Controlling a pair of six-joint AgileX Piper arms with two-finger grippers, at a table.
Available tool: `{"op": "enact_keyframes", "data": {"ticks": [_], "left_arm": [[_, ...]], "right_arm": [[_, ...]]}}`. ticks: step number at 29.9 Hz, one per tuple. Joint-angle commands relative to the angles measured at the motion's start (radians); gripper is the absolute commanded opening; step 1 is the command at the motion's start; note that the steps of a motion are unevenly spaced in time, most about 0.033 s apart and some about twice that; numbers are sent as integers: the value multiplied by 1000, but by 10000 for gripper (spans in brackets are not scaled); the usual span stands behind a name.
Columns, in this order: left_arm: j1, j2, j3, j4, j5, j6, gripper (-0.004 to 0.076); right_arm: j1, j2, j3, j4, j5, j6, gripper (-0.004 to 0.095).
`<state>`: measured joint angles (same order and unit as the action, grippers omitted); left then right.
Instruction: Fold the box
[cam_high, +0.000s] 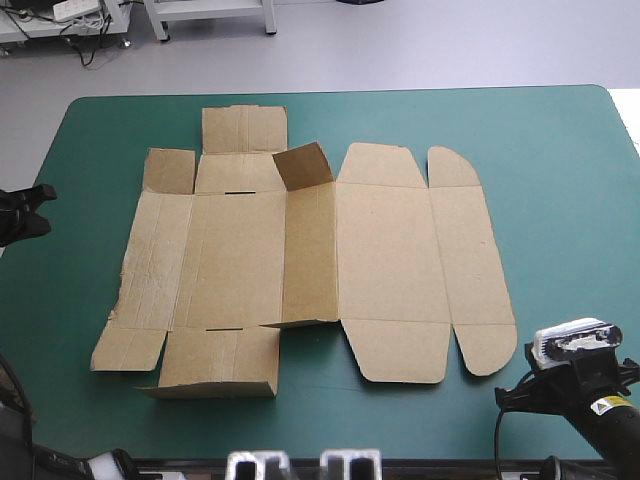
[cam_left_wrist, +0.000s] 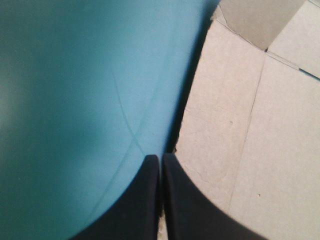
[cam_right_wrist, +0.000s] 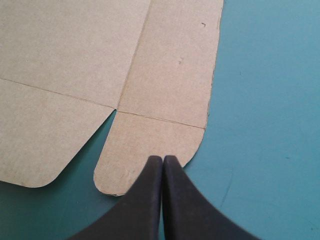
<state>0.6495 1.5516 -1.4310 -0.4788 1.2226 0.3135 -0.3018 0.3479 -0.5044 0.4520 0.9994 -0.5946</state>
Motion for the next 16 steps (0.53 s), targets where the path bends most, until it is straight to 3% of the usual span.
{"op": "enact_keyframes", "data": {"ticks": [1, 7, 10, 12, 16], "left_arm": [[29, -11, -29, -92, 70, 97, 12], [30, 37, -29, -72, 73, 122, 15], [30, 51, -29, -72, 73, 117, 59], [30, 58, -29, -72, 73, 117, 146], [30, 77, -29, -74, 73, 146, 448]], "right_arm": [[-3, 9, -21, 14, -46, -8, -9], [-3, 9, -21, 10, -36, -8, -9], [-3, 9, -21, 7, -36, -8, -9], [-3, 9, -21, 7, -36, -8, -9], [-3, 9, -21, 7, -36, -6, -9]]}}
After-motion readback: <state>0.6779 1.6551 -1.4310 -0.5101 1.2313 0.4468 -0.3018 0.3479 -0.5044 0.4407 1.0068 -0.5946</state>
